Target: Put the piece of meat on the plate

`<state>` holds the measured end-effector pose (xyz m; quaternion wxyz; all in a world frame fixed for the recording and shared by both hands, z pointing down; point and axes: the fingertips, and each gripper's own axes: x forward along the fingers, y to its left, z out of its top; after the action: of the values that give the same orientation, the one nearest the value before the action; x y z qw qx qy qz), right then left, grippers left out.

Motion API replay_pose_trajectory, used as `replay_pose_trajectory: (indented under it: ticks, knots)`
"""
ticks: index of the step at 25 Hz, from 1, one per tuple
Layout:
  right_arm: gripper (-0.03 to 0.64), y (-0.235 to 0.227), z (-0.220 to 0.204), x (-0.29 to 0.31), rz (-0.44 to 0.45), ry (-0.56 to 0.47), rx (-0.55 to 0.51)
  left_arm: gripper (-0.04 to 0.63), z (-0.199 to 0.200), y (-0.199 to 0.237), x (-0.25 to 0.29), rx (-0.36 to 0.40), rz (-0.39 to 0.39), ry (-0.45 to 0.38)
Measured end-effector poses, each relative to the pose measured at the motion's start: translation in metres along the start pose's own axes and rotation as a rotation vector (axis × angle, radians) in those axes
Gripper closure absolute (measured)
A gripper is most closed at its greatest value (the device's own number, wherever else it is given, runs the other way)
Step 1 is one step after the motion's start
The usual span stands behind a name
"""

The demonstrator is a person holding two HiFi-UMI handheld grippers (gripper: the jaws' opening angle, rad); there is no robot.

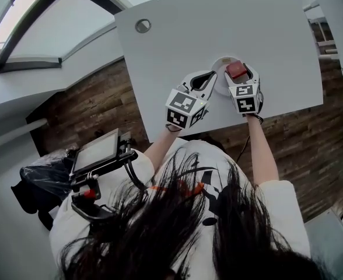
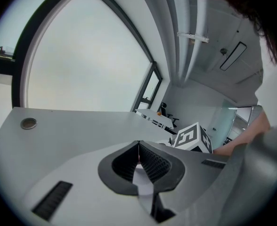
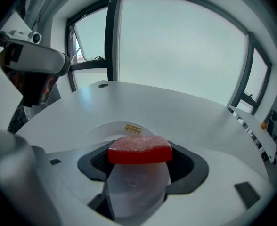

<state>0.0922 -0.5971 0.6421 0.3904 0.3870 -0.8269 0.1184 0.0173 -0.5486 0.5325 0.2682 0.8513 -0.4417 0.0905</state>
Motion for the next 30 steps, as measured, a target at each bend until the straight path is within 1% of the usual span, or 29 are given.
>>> replay_pose_trajectory:
  ticks: [3, 6, 9, 19, 21, 25, 30]
  knots:
    - [0.304, -0.002, -0.002, -0.001, -0.004, 0.012, 0.047, 0.589, 0.002, 0.0, 0.0, -0.002, -0.001, -0.003]
    - [0.304, -0.007, -0.002, -0.001, -0.027, 0.011, 0.075, 0.589, 0.002, 0.001, 0.0, -0.005, 0.0, -0.004]
    - [0.304, -0.009, -0.002, 0.001, -0.028, 0.018, 0.106, 0.589, 0.001, 0.004, 0.0, -0.012, 0.007, -0.002]
    - [0.304, -0.011, -0.002, 0.003, -0.028, 0.03, 0.126, 0.589, 0.0, 0.002, 0.001, -0.011, -0.003, 0.0]
    - [0.304, -0.013, -0.001, 0.004, -0.028, 0.019, 0.171, 0.589, 0.0, 0.001, 0.002, -0.009, -0.005, 0.002]
    - [0.304, -0.023, 0.006, -0.001, -0.035, -0.029, 0.298, 0.589, 0.001, 0.0, 0.003, -0.006, -0.01, 0.002]
    - [0.304, -0.027, 0.023, -0.019, -0.055, -0.118, 0.363, 0.589, 0.001, 0.0, 0.002, -0.002, -0.021, -0.002]
